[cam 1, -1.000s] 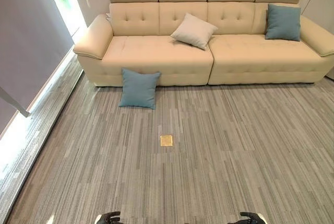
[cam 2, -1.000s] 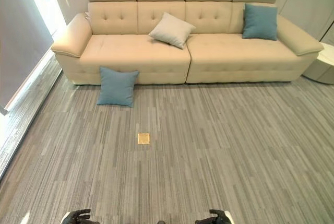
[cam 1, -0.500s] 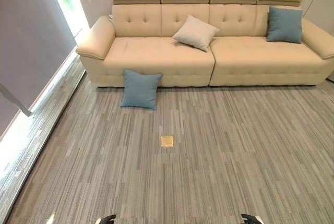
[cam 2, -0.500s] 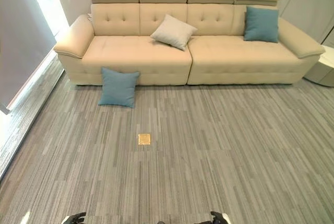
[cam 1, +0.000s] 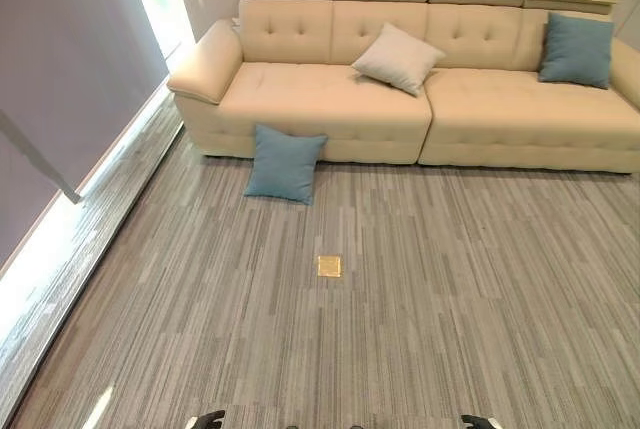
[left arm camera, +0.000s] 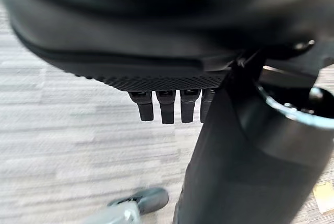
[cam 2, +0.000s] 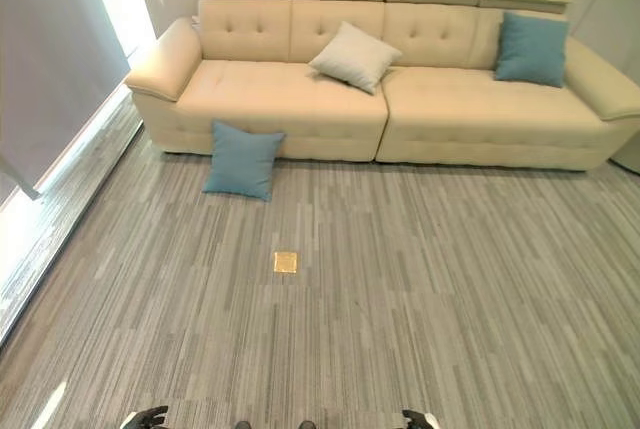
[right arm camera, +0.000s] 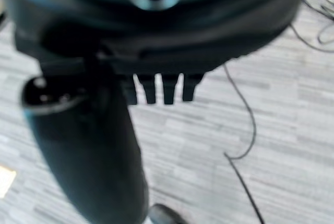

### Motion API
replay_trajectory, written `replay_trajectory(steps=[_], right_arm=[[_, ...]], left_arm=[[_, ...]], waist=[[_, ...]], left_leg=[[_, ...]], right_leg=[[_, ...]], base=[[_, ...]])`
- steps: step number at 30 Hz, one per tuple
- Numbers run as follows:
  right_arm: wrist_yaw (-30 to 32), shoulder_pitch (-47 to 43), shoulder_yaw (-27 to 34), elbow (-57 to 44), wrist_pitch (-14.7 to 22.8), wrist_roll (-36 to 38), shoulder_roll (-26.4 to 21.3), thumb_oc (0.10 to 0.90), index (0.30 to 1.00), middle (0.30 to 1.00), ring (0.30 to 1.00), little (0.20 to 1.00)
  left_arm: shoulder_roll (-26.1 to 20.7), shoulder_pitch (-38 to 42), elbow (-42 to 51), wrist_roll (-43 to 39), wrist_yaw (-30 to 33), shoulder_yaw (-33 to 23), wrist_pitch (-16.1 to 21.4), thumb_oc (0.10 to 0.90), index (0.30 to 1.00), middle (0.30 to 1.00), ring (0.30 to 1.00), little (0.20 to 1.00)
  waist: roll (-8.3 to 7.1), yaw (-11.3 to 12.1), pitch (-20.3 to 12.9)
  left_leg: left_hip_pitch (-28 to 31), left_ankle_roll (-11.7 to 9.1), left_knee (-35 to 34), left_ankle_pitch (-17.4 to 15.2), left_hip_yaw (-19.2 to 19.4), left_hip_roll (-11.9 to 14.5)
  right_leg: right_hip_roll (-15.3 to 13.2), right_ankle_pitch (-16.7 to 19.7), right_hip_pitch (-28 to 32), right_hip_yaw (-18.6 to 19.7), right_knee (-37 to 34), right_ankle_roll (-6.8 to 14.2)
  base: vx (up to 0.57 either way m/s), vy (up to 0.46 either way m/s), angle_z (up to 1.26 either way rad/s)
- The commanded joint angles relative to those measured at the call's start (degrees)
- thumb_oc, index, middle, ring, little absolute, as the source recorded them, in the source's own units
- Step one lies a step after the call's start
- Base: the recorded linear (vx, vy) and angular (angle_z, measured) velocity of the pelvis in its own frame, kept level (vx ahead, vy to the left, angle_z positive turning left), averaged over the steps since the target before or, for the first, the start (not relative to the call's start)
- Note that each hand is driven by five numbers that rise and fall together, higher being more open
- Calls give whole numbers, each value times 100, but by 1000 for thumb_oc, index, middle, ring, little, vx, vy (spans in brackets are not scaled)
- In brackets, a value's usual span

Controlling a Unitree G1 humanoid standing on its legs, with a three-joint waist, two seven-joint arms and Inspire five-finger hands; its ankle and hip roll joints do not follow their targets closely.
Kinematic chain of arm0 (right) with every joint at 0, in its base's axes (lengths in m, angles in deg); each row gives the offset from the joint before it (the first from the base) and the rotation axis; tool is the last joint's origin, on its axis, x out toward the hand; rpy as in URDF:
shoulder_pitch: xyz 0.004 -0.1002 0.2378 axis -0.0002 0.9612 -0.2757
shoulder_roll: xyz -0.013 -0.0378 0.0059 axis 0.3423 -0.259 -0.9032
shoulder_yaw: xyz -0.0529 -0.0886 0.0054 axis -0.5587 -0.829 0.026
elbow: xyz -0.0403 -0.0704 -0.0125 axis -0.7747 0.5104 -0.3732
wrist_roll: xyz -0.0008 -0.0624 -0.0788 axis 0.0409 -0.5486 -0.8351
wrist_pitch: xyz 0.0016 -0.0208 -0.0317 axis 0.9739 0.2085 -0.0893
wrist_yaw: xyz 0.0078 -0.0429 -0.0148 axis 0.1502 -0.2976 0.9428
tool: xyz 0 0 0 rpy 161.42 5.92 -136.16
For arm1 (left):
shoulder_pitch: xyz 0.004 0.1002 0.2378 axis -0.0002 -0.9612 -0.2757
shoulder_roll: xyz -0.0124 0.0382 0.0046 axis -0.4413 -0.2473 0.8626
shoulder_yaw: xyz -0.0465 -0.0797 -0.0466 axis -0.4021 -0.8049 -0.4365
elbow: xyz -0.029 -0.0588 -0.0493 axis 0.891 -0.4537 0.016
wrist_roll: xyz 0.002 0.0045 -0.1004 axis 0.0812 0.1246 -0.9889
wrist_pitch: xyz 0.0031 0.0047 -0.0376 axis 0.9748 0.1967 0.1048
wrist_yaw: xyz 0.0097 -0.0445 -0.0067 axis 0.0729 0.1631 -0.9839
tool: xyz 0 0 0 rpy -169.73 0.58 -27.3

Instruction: Pick up all the scattered cushions and arrange them neatly on the sofa.

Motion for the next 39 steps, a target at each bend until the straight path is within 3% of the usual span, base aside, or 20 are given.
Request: replay_trajectory(steps=[1, 4, 6, 7, 13, 14, 15, 18, 19, 21, 23, 24, 25, 27, 28, 29, 31, 34, 36, 39], right_arm=[[139, -404, -50, 183, 128, 184, -93, 800, 900, 900, 900, 900], [152, -397, -1, 166, 134, 222, -132, 800, 900, 900, 900, 900], [149, -335, 9, 166, 80, 226, -151, 800, 900, 900, 900, 900], [151, -323, -19, 176, 55, 211, -148, 800, 900, 900, 900, 900], [151, -323, -19, 176, 55, 211, -148, 800, 900, 900, 900, 900], [111, -296, -119, 217, 3, 100, 28, 800, 900, 900, 900, 900], [81, -305, -126, 203, -11, 77, 53, 800, 900, 900, 900, 900], [33, -400, -204, 130, -66, -1, 71, 800, 900, 900, 900, 900], [35, -439, -249, 81, -72, -26, 67, 800, 900, 900, 900, 900], [24, -468, -300, 9, -60, -44, 70, 800, 900, 900, 900, 900], [11, -473, -332, -18, -41, -52, 66, 800, 900, 900, 900, 900], [11, -474, -332, -18, -41, -52, 66, 800, 900, 900, 900, 900], [-13, -502, -386, -25, -52, -51, 71, 800, 900, 900, 900, 900], [-7, -514, -399, -38, -54, -56, 65, 800, 900, 900, 900, 900], [-20, -519, -414, -50, -66, -67, 35, 800, 900, 900, 900, 900], [-20, -507, -410, -49, -73, -84, 29, 800, 900, 900, 900, 900], [-22, -489, -403, -49, -75, -93, 16, 800, 900, 900, 900, 900], [-34, -336, -310, 71, -69, -80, -4, 800, 900, 900, 900, 900], [-42, -278, -221, 154, -23, 3, -13, 800, 900, 900, 900, 900], [-37, -267, -164, 198, 1, 97, -44, 800, 900, 900, 900, 900]], left_arm=[[-156, 402, -198, -74, 15, 21, 103, 800, 900, 900, 900, 900], [-129, 444, -220, -85, 1, 51, 101, 800, 900, 900, 900, 900], [-124, 439, -207, -38, 4, 68, 88, 800, 900, 900, 900, 900], [-138, 431, -197, -6, 14, 66, 79, 800, 900, 900, 900, 900], [-138, 431, -197, -6, 14, 66, 79, 800, 900, 900, 900, 900], [-222, 336, -265, -27, 5, -105, 61, 800, 900, 900, 900, 900], [-241, 342, -253, -34, 5, -135, 59, 800, 900, 900, 900, 900], [-305, 399, -134, -102, 20, -153, 62, 800, 900, 900, 900, 900], [-326, 423, -90, -135, 43, -164, 70, 800, 900, 900, 900, 900], [-342, 429, -75, -146, 46, -155, 92, 800, 900, 900, 900, 900], [-340, 409, -74, -140, 44, -156, 97, 800, 900, 900, 900, 900], [-339, 410, -74, -140, 44, -156, 96, 800, 900, 900, 900, 900], [-333, 404, -95, -114, 45, -160, 100, 800, 900, 900, 900, 900], [-332, 405, -107, -101, 51, -159, 96, 800, 900, 900, 900, 900], [-327, 426, -163, -76, 54, -156, 99, 800, 900, 900, 900, 900], [-323, 441, -183, -40, 57, -156, 94, 800, 900, 900, 900, 900], [-322, 456, -179, -33, 54, -162, 101, 800, 900, 900, 900, 900], [-234, 454, -223, 51, 49, -106, 121, 800, 900, 900, 900, 900], [-186, 472, -228, 79, 10, -45, 121, 800, 900, 900, 900, 900], [-178, 537, -133, 55, -42, 54, 130, 800, 900, 900, 900, 900]], waist=[[-265, 35, 278], [-310, 16, 324], [-335, -20, 298], [-359, 9, 306], [-359, 10, 307], [-466, 124, 167], [-460, 149, 166], [-407, 151, 276], [-378, 122, 338], [-270, 101, 400], [-211, 43, 394], [-201, 45, 379], [-183, -41, 396], [-200, -61, 401], [-289, -175, 420], [-295, -246, 444], [-304, -275, 457], [-298, -328, 337], [-290, -391, 284], [-381, -386, 359]], left_leg=[[-384, -281, 850, -412, 179, 72], [-766, -337, 1292, -447, 437, 54], [-1008, -232, 1217, -321, 1107, 244], [-1137, -193, 1244, -302, 1265, 252], [-1136, -193, 1245, -303, 1266, 252], [-1074, 85, 1130, -455, 1319, 64], [-969, 144, 1052, -497, 1313, 12], [-637, 359, 849, -583, 1244, -163], [-566, 427, 807, -595, 1209, -187], [-406, 486, 703, -635, 1135, -178], [-170, 500, 569, -681, 995, -245], [-191, 496, 567, -671, 996, -232], [73, 467, 355, -699, 831, -279], [118, 461, 321, -718, 794, -308], [311, 444, 221, -797, 637, -441], [433, 418, 167, -843, 546, -458], [483, 399, 163, -858, 480, -474], [683, 308, 223, -1068, 368, -487], [595, 93, 662, -1084, 405, -424], [64, -256, 2048, -668, 672, -285]], right_leg=[[-472, -495, -32, 207, 425, 493], [-547, -521, -41, 12, 403, 464], [-601, -534, 48, -195, 290, 500], [-610, -544, 82, -217, 272, 505], [-610, -544, 83, -216, 272, 505], [-730, -741, 165, 42, 712, 639], [-801, -735, 109, 73, 959, 688], [-1126, -152, -449, 264, 2162, 898], [-1151, 21, -661, 381, 2572, 906], [-1102, 7, -1001, 509, 3071, 873], [-867, -153, -1153, 643, 3000, 791], [-853, -128, -1163, 640, 2972, 786], [-555, -320, -1347, 715, 2524, 714], [-499, -298, -1363, 732, 2318, 724], [-342, -49, -1610, 797, 1515, 787], [-280, 69, -1636, 832, 1226, 841], [-276, 118, -1641, 846, 1135, 869], [-271, 121, -1400, 855, 959, 729], [-267, 79, -1183, 771, 822, 657], [-288, -10, -792, 721, 659, 495]], base=[[-49, -19, 39], [7, -3, 67], [105, 72, 63], [95, 64, 72], [79, 61, 15], [503, 413, 7], [561, 491, -31], [164, 244, -40], [114, 207, 3], [168, 170, 15], [206, 97, 11], [286, 33, 11], [277, 13, 13], [278, -9, 15], [324, -47, 10], [415, -68, 21], [230, -55, 49], [296, -119, 50], [265, -169, 42], [163, -165, 38]])
